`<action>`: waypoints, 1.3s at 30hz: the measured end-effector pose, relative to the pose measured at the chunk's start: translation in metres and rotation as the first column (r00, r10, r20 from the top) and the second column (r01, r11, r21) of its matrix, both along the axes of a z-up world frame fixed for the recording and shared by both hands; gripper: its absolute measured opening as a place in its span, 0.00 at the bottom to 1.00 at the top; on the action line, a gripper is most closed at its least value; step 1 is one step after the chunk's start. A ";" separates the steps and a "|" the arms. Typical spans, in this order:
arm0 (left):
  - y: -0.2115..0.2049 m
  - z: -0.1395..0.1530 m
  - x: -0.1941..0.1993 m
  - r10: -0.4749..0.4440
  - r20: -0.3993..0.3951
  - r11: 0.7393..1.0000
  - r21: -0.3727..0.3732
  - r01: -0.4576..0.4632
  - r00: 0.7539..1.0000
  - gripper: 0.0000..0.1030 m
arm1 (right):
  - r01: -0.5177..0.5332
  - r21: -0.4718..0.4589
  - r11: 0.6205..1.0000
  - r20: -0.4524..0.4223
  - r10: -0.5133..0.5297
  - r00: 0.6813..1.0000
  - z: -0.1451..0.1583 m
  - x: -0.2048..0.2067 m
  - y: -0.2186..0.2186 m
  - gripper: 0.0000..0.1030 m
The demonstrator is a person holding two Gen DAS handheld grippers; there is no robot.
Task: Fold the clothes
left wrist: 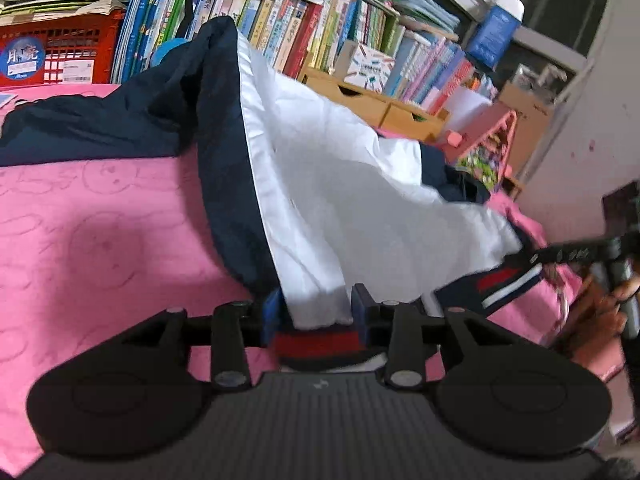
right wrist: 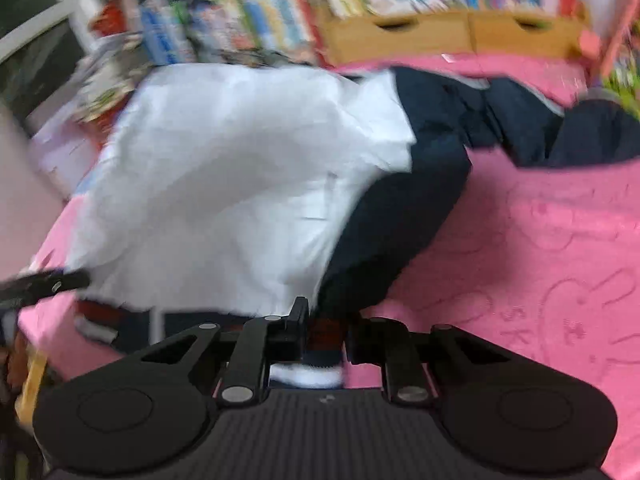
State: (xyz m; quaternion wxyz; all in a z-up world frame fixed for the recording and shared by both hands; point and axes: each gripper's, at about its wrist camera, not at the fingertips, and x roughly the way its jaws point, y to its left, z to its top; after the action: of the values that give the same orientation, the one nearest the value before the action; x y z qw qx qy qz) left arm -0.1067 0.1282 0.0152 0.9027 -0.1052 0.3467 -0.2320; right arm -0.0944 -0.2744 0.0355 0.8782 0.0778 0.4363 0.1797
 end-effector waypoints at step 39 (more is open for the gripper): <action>0.011 0.006 0.109 0.200 0.030 0.979 0.031 -0.201 0.979 1.00 | 0.277 -0.163 0.947 0.155 -0.253 0.955 -0.016 0.077 -0.023 1.00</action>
State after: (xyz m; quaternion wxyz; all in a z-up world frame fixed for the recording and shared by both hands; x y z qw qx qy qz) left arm 0.0022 0.1390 0.0208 0.9277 -0.1213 0.3261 -0.1351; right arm -0.0172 -0.2976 0.0194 0.9248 0.0429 0.3773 0.0239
